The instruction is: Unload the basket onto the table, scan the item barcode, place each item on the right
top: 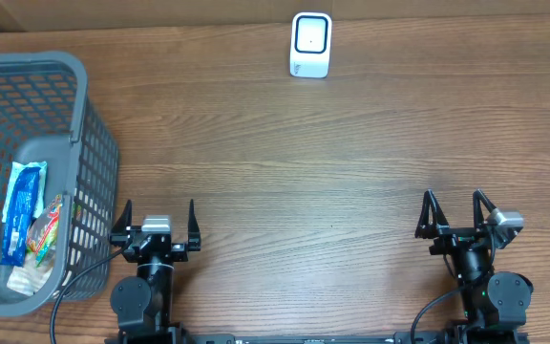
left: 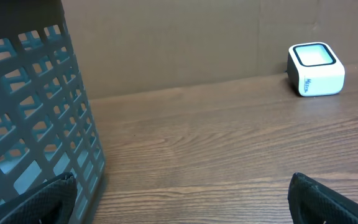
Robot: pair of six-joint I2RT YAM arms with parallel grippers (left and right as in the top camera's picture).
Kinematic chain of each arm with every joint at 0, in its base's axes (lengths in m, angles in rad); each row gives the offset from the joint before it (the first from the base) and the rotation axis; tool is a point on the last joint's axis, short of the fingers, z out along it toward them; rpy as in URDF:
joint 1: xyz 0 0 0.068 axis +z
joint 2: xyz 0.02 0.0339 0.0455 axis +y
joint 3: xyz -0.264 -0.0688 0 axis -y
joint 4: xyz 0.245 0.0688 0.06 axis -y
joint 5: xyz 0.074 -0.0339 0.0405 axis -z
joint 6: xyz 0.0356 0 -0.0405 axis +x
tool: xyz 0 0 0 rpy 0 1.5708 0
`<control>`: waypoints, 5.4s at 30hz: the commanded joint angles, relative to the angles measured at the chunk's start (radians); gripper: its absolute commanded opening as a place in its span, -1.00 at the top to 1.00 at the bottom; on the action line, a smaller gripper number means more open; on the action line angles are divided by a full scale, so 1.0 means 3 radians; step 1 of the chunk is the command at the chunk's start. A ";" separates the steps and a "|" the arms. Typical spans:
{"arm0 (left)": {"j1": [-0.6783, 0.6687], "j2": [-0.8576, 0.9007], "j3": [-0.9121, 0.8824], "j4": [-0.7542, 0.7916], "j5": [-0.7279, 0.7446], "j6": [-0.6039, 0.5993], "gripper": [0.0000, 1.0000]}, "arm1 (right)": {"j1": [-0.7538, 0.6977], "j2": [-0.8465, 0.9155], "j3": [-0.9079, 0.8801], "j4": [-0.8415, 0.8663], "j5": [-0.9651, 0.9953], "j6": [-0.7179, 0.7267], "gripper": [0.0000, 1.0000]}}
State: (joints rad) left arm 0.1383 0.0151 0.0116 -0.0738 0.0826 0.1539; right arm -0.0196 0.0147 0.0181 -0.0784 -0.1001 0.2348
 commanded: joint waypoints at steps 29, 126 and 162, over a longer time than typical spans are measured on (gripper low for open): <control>0.0011 -0.0028 -0.0023 0.0011 0.0037 0.0009 -0.99 | -0.0023 -0.0039 -0.0034 0.0017 -0.0009 -0.0009 -1.00; 0.0011 -0.0027 -0.0022 0.0047 0.0304 -0.0340 -0.99 | -0.0023 -0.0039 0.0371 -0.1230 -0.0243 0.0003 -1.00; 0.0011 -0.0027 -0.0022 0.0047 0.0303 -0.0340 -0.99 | -0.0023 -0.0039 0.0371 -0.1230 -0.0243 0.0003 -1.00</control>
State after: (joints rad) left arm 0.1383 0.0151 0.0101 -0.0601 0.1616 0.0727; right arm -0.0200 0.0128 0.1291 -0.4301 -0.1825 0.2356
